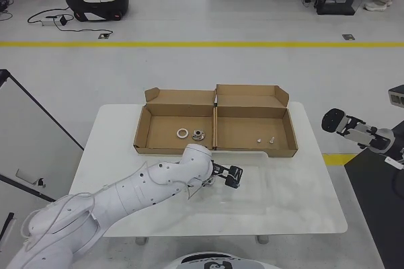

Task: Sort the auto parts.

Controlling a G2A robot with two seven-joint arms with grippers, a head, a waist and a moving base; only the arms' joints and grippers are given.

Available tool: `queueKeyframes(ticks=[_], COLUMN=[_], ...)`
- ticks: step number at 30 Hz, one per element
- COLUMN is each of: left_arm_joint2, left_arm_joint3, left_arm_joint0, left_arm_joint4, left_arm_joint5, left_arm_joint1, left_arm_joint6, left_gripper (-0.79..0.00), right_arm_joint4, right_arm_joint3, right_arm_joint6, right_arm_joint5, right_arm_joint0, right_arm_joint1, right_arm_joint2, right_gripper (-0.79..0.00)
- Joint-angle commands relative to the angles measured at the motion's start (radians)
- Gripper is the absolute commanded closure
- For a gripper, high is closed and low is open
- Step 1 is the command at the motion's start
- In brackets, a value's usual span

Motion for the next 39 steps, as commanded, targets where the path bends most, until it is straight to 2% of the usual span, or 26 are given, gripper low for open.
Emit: queueKeyframes(ticks=[1, 4, 8, 15, 24, 39], left_arm_joint2=[0.021, 0.044, 0.065, 0.111, 0.111, 0.111], left_arm_joint3=[0.004, 0.002, 0.003, 0.026, 0.065, 0.113], left_arm_joint0=[-0.016, -0.040, -0.076, -0.146, -0.148, -0.149], left_arm_joint4=[-0.029, -0.068, -0.135, -0.237, -0.326, -0.325], left_arm_joint5=[-0.005, 0.004, 0.014, 0.031, 0.038, 0.033], left_arm_joint1=[0.002, 0.004, 0.004, 0.001, -0.012, -0.019], left_arm_joint6=[0.005, -0.004, -0.014, -0.031, -0.038, -0.033], left_gripper=[-0.483, -0.474, -0.388, -0.360, -0.348, -0.311], right_arm_joint4=[0.000, 0.000, 0.000, 0.000, 0.000, 0.000], right_arm_joint3=[0.000, 0.000, 0.000, 0.000, 0.000, 0.000], right_arm_joint6=[0.000, 0.000, 0.000, 0.000, 0.000, 0.000], right_arm_joint5=[0.000, 0.000, 0.000, 0.000, 0.000, 0.000], right_arm_joint0=[0.000, 0.000, 0.000, 0.000, 0.000, 0.000], right_arm_joint1=[0.000, 0.000, 0.000, 0.000, 0.000, 0.000], right_arm_joint2=[0.000, 0.000, 0.000, 0.000, 0.000, 0.000], right_gripper=[-0.785, -0.785, -0.785, -0.785, -0.785, -0.785])
